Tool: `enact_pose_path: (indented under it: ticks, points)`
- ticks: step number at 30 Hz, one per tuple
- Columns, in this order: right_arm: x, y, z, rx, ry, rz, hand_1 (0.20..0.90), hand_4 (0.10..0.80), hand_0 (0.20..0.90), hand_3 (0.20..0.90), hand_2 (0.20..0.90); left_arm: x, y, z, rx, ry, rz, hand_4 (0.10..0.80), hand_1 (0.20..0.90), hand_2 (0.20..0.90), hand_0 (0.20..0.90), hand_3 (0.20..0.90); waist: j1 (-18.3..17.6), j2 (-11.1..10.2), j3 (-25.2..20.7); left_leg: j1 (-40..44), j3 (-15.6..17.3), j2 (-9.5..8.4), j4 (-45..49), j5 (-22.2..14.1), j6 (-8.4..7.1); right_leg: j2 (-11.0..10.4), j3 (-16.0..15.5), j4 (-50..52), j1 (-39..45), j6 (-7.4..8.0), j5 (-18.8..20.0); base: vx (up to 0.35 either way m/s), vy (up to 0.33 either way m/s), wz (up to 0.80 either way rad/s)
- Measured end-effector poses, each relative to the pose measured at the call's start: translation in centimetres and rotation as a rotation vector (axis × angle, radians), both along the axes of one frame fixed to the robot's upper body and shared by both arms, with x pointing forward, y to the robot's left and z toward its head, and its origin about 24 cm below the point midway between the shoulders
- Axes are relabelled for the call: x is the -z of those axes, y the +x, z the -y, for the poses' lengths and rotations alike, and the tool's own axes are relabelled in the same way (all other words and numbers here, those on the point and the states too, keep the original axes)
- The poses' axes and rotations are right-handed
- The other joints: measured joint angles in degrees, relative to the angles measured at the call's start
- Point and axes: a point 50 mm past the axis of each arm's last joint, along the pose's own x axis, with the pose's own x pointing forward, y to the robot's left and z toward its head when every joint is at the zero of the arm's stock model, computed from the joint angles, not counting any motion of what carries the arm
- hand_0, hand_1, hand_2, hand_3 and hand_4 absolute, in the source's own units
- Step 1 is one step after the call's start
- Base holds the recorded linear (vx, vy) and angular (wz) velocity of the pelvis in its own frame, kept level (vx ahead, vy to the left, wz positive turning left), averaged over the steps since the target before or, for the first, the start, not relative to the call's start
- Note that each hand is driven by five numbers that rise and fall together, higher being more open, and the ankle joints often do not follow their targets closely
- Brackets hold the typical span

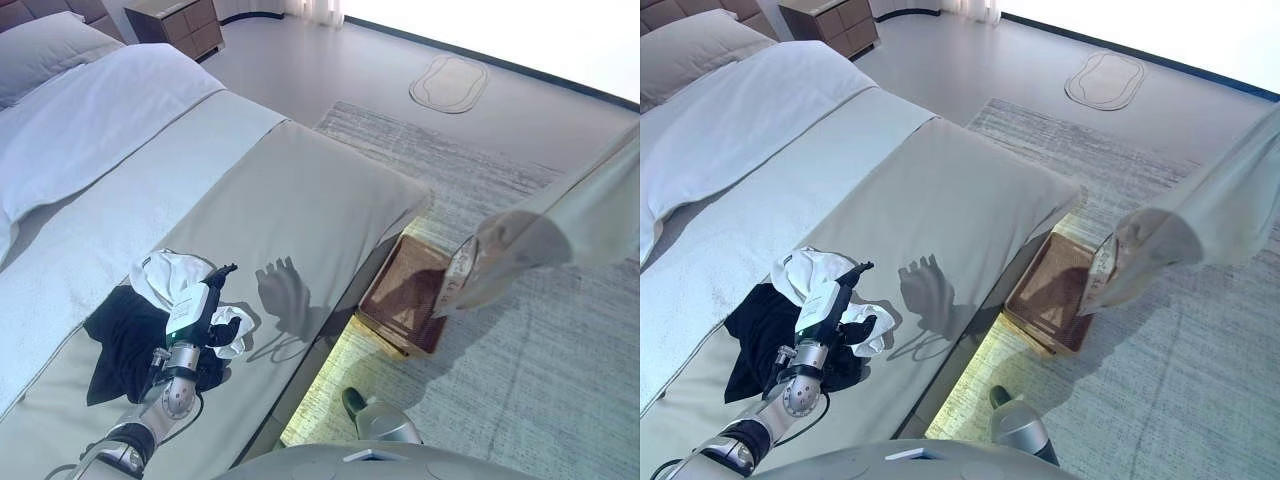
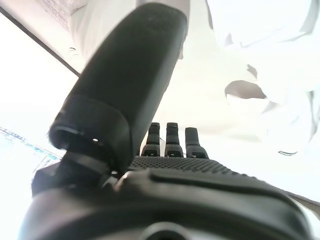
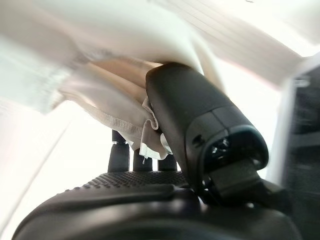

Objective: Pick up the clothes from the bed and place them into the basket

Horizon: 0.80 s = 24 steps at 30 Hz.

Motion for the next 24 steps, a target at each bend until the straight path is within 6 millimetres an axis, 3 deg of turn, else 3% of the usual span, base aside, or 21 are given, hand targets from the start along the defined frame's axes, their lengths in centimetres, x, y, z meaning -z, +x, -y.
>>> enact_pose_path:
  ticks: [4,9,20,24]
  points:
    - [6.4,-1.2,-0.7,0.012,0.108,-0.137,0.3,0.1,0.3,0.2,0.3,0.0,0.0,-0.1,-0.005,0.004,-0.005,0.8,0.9,0.9,0.9,0.9,-0.13,0.19,0.17,0.03,0.34,-0.22,-0.01,-0.23,0.05,-0.15,0.44,0.17,-0.22,0.04,-0.03,-0.026,0.034,-0.05]
    - [10.8,-2.9,-1.5,0.026,0.162,-0.253,0.3,0.1,0.3,0.2,0.3,0.2,0.0,-0.2,-0.014,0.017,-0.024,0.8,0.9,0.9,0.9,0.9,-0.21,0.62,0.39,0.01,0.48,-0.34,-0.01,-0.28,0.08,-0.29,0.63,0.18,-0.35,0.05,-0.04,0.0,0.0,0.0]
    - [15.1,-4.6,-1.0,0.112,0.216,-0.401,0.3,0.1,0.3,0.2,0.3,0.3,0.1,-0.3,-0.034,0.039,-0.043,0.8,0.9,0.9,0.9,0.9,0.36,0.95,0.65,-0.02,0.56,-0.19,-0.01,-0.27,0.08,-0.22,0.67,0.12,-0.37,0.05,-0.04,-0.003,-0.002,0.0]
    - [15.5,-4.6,-0.9,0.124,0.222,-0.417,0.3,0.1,0.3,0.2,0.3,0.3,0.2,-0.3,-0.035,0.046,-0.049,0.8,0.9,0.9,0.9,0.9,0.52,1.75,1.78,-0.05,0.42,-0.13,-0.01,-0.27,0.08,-0.42,0.56,0.05,-0.16,0.06,-0.05,0.0,0.0,0.0]
